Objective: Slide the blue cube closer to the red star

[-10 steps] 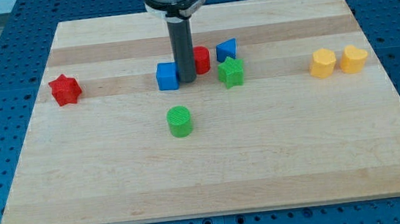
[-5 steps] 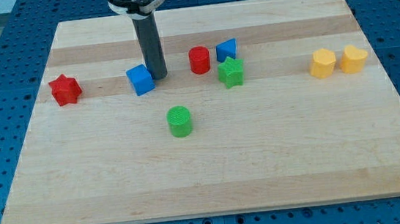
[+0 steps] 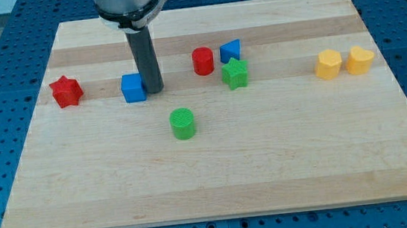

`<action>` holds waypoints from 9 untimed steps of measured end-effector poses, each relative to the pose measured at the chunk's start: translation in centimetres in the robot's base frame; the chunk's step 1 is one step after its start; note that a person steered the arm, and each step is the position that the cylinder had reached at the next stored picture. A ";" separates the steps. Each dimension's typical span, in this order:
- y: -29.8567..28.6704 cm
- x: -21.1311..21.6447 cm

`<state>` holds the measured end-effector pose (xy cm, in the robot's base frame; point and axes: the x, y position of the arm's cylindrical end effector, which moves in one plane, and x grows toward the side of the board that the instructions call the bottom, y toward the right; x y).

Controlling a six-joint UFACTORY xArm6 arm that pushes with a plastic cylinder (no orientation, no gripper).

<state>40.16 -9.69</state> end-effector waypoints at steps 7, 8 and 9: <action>-4.9 -1.0; -3.7 -0.9; -0.1 0.2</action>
